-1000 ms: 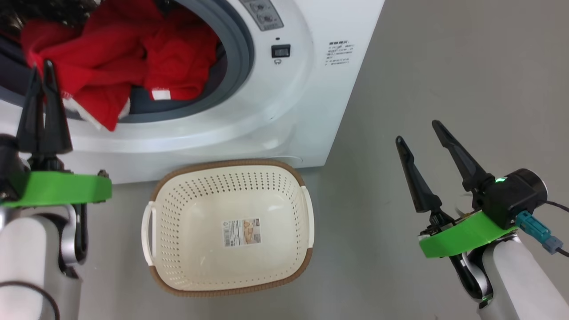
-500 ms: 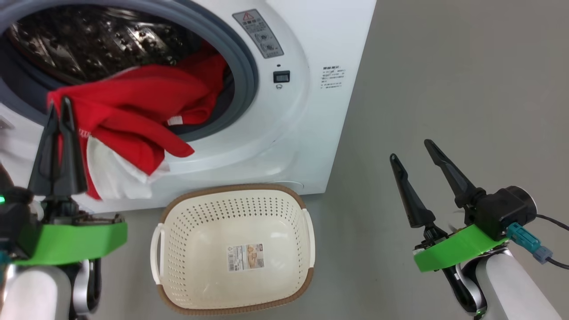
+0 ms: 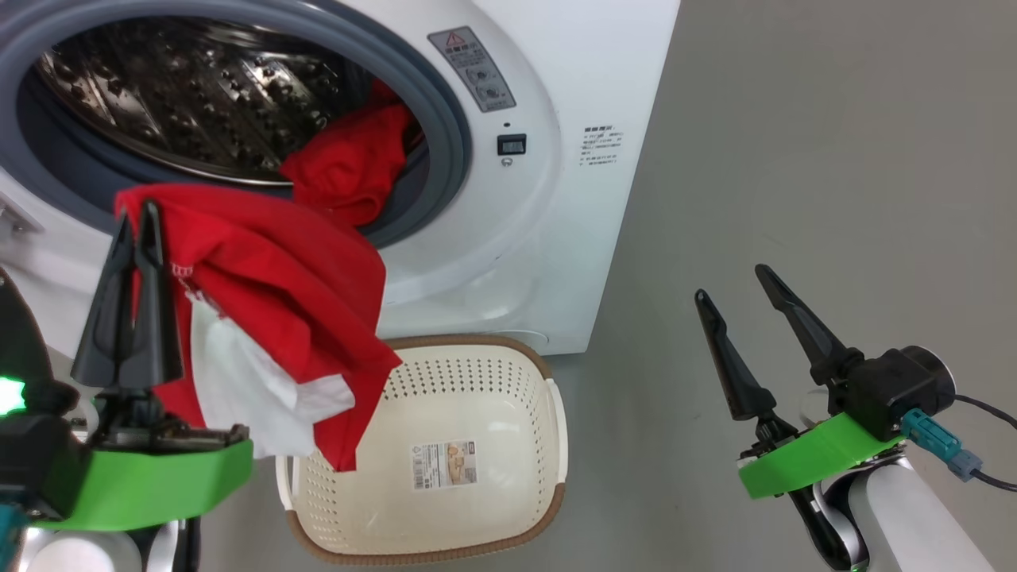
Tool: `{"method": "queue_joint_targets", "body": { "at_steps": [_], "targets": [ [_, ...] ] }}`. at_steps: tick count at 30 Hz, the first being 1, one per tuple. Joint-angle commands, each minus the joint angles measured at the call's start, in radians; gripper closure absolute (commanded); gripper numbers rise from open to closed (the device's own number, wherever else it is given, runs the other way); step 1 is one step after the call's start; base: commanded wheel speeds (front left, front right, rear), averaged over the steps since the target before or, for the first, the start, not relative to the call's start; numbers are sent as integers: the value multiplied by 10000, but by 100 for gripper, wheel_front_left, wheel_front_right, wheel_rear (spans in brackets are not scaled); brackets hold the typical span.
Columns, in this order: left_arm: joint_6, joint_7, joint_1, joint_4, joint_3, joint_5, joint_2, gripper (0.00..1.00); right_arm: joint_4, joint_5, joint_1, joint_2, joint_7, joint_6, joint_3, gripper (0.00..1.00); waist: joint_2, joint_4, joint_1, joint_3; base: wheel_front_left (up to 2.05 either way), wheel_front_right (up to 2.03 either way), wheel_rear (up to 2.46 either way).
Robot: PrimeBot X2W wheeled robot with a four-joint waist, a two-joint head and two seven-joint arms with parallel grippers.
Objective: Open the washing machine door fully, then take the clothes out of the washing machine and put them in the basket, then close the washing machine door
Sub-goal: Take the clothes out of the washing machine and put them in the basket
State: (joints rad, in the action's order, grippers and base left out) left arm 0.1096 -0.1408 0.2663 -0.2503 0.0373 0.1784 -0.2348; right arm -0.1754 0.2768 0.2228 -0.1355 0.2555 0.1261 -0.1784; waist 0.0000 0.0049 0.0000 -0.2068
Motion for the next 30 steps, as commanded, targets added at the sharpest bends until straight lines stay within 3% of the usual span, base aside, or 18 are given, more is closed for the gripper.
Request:
{"method": "queue_joint_targets", "body": {
  "at_steps": [1, 15, 23, 30],
  "targets": [
    [58, 16, 11, -228, -328, 76, -176, 100, 275, 36, 34, -24, 63, 46, -239, 0, 0, -16, 0, -105, 0, 0, 0],
    [-9, -366, -164, 1829, 272, 788, 750, 100, 267, 108, 283, -56, 63, 46, -183, 0, 0, -203, 0, -908, 0, 0, 0],
    [-425, -695, 401, 4496, 502, 1445, 1228, 100, 293, 71, 466, -106, 63, 46, -207, 0, 0, -140, 0, -1389, 0, 0, 0],
    [-1039, -936, 1272, 7318, 593, 1947, 1411, 100, 296, 76, 596, -191, 63, 46, -206, 0, 0, -228, 0, -1882, 0, 0, 0]
  ]
}}
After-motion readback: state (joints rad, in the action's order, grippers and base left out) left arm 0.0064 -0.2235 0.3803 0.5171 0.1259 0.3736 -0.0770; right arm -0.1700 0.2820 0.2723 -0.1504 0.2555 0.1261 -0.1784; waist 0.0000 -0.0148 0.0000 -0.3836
